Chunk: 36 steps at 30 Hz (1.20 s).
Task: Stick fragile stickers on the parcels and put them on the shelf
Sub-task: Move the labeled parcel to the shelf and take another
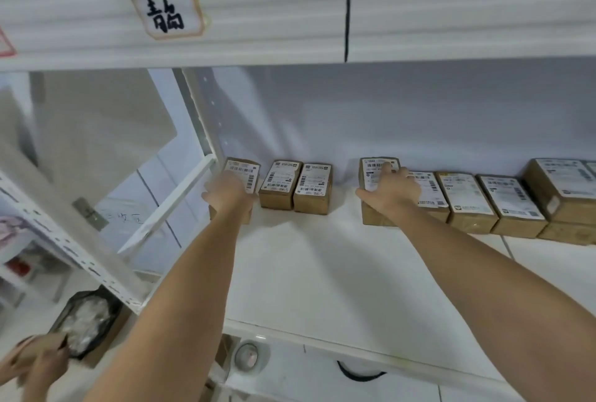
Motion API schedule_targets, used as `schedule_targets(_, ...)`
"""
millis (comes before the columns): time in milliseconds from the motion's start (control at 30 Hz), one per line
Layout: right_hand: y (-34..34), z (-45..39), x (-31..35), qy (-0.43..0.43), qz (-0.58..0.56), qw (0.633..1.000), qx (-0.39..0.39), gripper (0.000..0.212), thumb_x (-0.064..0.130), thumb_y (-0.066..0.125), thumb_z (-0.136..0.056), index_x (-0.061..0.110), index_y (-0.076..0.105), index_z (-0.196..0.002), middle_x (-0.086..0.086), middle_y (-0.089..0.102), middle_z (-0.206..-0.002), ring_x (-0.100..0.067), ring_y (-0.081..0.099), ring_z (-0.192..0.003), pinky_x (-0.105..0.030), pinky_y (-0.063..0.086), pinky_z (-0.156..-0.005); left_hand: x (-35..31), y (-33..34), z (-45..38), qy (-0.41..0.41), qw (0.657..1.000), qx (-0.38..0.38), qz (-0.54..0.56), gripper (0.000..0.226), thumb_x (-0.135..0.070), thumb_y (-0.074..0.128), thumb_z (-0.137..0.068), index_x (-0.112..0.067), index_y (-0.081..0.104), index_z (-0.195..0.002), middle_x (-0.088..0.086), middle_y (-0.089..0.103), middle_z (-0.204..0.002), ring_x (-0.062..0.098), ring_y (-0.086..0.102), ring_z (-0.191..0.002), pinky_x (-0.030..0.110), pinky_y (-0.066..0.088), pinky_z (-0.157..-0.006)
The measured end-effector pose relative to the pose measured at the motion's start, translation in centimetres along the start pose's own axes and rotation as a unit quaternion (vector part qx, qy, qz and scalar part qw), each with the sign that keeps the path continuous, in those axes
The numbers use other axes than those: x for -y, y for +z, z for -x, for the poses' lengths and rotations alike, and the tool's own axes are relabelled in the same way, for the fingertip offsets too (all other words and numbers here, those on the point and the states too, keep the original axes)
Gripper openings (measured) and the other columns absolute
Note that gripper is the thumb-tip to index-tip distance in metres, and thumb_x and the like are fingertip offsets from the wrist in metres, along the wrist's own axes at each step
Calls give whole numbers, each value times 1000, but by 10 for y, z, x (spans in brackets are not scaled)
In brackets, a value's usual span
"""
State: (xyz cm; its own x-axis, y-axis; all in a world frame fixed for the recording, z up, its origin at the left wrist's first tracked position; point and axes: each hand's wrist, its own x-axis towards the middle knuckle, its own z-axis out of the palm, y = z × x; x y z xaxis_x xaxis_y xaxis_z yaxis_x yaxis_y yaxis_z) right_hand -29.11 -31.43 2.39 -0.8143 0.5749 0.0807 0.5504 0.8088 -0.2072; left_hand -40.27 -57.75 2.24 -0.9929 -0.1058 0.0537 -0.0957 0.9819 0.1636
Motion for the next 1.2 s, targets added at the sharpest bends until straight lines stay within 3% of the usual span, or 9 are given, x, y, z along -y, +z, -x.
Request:
schedule_targets(233,5,-8,-4,25,53,998,3,88,64,55,-77,9,25,-140,-19,41,-130,-34,47,-116,-35,44,-81,18,22,-49,4,998,61,-17,90,-63,60,-77,-9,28,-141,19,41,-135,34,37,-125,41,34,-100)
schedule_targets(600,16,-15,13,68,93,993,15,88,66,53,-77,7,27,-137,-19,43,-129,-33,48,-114,-33,42,-75,21,56,-79,60,991,110,54,72,-54,60,-82,-13,37,-137,17,36,-142,35,37,-128,43,33,-102)
schedule_targets(667,19,-15,18,74,100,992,26,88,66,53,-77,7,28,-137,-19,43,-127,-32,50,-111,-32,40,-70,23,61,-78,87,990,87,67,61,-49,47,-91,-11,39,-138,18,37,-142,35,35,-130,43,31,-104)
schedule_targets(733,24,-15,21,78,99,991,34,89,66,54,-76,7,29,-137,-20,43,-128,-32,51,-110,-32,41,-68,31,65,-74,146,987,-20,63,50,-38,39,-96,-6,46,-132,19,44,-137,35,39,-127,44,28,-105)
schedule_targets(833,27,-15,23,82,100,991,34,90,67,54,-75,6,28,-137,-21,43,-130,-33,51,-110,-33,42,-67,57,80,-62,261,955,-134,31,47,-31,29,-91,1,60,-108,20,61,-109,37,56,-103,46,36,-96)
schedule_targets(933,26,-14,27,79,109,990,34,90,68,53,-75,5,29,-136,-21,43,-129,-33,52,-109,-32,41,-66,82,96,-51,322,938,-124,19,47,-29,27,-90,-1,62,-103,17,65,-103,34,61,-95,44,46,-87)
schedule_targets(1033,27,-14,31,78,110,990,28,89,67,54,-75,6,30,-136,-20,44,-127,-31,52,-109,-31,39,-65,85,98,-56,311,945,-94,18,48,-28,32,-89,2,63,-111,20,65,-112,36,63,-103,46,50,-87)
schedule_targets(1200,25,-14,35,102,75,992,19,91,67,55,-76,5,27,-137,-20,43,-128,-33,51,-112,-35,45,-75,69,90,-74,296,953,-62,5,43,-17,49,-91,-1,48,-132,15,50,-135,30,45,-127,42,32,-105)
